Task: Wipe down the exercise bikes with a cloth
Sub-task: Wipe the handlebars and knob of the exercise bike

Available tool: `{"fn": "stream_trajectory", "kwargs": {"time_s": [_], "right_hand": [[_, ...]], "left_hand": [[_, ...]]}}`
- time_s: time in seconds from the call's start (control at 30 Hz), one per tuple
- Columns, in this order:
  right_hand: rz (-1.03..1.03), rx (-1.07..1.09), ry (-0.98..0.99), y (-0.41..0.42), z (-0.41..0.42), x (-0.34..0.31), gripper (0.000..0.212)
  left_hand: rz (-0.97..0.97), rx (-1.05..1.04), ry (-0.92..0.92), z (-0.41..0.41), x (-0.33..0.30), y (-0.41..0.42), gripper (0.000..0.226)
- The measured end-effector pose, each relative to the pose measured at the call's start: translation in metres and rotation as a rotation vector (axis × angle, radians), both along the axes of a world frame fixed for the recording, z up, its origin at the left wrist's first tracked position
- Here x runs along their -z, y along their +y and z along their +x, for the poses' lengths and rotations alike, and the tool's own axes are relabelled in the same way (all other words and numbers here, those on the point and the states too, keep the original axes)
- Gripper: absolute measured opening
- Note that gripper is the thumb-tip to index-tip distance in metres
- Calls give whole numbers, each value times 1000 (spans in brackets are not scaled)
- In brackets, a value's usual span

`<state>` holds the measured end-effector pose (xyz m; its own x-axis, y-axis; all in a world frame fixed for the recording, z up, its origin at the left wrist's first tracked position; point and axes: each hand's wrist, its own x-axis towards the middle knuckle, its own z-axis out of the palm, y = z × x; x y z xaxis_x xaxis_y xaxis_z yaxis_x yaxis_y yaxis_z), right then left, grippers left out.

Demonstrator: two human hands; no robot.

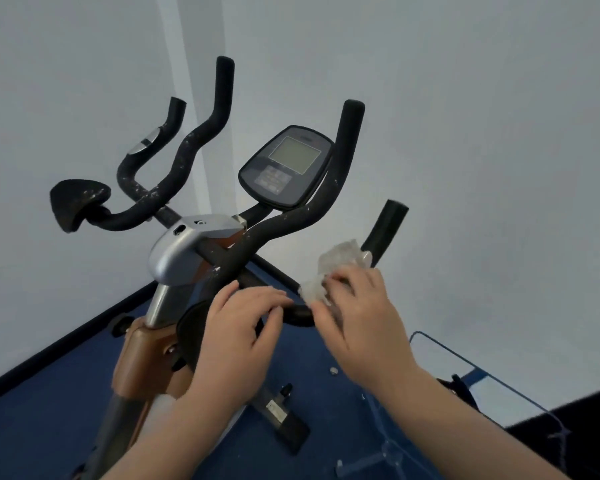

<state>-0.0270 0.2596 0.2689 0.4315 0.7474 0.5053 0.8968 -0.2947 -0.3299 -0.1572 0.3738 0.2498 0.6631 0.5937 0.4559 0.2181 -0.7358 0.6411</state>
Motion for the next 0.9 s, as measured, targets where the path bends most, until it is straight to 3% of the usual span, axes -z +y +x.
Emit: {"fn": "stream_trajectory", "kwargs": {"time_s": [0.13, 0.2, 0.33, 0.53, 0.63, 0.77, 0.9], "right_hand": [[-53, -237, -49, -16, 8, 4, 29], [-27, -222, -30, -15, 20, -1, 35], [-38, -207, -100, 4, 13, 1, 15], [-214, -177, 43, 56, 6, -10, 17], [-270, -285, -7, 45, 14, -10, 22], [-220, -323, -137, 26, 12, -1, 32], [-236, -215, -1, 63, -2, -4, 26]], "left_hand": [[3, -164, -165, -20, 13, -5, 28], [3, -286, -205, -27, 21, -7, 27], [-127, -550, -191, -38, 31, -2, 41], [-163, -634, -138, -36, 35, -5, 42], [-148, -679, -109, -36, 36, -6, 41], [-127, -695, -117, -36, 35, -5, 37], [-149, -686, -156, -37, 34, 0, 33]]}}
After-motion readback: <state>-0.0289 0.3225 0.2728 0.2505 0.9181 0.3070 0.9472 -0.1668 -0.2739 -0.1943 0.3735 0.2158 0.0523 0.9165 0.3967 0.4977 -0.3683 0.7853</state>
